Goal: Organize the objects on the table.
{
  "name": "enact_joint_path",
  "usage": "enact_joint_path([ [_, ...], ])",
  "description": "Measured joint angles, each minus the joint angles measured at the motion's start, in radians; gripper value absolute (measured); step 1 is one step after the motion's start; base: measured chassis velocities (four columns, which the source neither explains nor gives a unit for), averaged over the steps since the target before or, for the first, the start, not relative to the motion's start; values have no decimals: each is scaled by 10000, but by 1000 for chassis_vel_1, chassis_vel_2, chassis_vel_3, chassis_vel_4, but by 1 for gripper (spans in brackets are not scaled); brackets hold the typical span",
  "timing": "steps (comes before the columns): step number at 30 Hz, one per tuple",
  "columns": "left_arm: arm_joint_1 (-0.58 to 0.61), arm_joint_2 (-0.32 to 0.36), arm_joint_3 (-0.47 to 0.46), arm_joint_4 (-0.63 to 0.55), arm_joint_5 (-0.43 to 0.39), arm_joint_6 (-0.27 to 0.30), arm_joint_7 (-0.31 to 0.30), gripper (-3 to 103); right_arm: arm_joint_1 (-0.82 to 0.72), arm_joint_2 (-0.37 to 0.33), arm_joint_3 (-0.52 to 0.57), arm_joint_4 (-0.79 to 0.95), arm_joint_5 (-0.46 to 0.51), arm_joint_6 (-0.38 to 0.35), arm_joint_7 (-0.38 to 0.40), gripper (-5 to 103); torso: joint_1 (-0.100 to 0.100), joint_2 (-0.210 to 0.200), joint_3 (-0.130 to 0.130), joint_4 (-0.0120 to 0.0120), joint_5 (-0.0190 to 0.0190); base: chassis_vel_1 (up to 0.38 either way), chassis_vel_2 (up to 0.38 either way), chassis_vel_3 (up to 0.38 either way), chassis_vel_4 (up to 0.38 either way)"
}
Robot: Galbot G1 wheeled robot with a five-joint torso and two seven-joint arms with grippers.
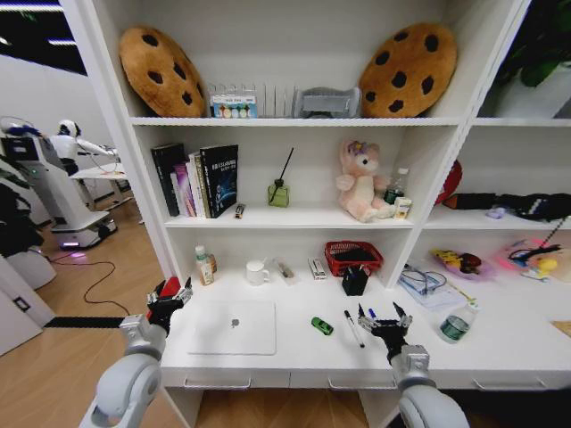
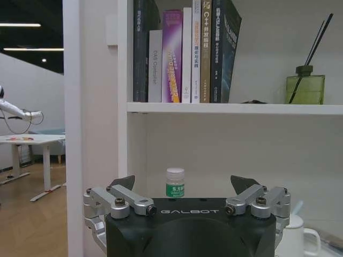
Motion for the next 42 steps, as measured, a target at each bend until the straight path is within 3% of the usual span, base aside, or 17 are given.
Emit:
enact_joint_path([
  [4, 436, 48, -615, -41, -214, -301, 654, 100, -98, 24, -2, 147, -19, 2, -7, 100, 0, 0, 0, 0, -1, 0, 0, 0, 0],
  [8, 870, 232, -1349, 70, -420, -378, 918, 100, -269, 15, 50, 389, -25, 2, -11, 100, 0, 0, 0, 0, -2, 0, 0, 0, 0],
  [24, 1123, 350, -1520, 32, -490, -444, 893, 100, -736, 102, 114, 948, -13, -56, 29, 100, 0, 0, 0, 0, -1, 0, 0, 0, 0],
  [29, 1112, 354, -1504, 32, -493, -436, 879, 100, -806, 76, 165, 1212, 189, -614, -2, 100, -1, -1, 0, 0, -1, 0, 0, 0, 0],
  [42, 1102, 357, -1487, 35, -497, -422, 857, 100, -796, 89, 132, 1177, 151, -655, -29, 100, -1, 0, 1, 1, -1, -64, -77, 79, 70],
])
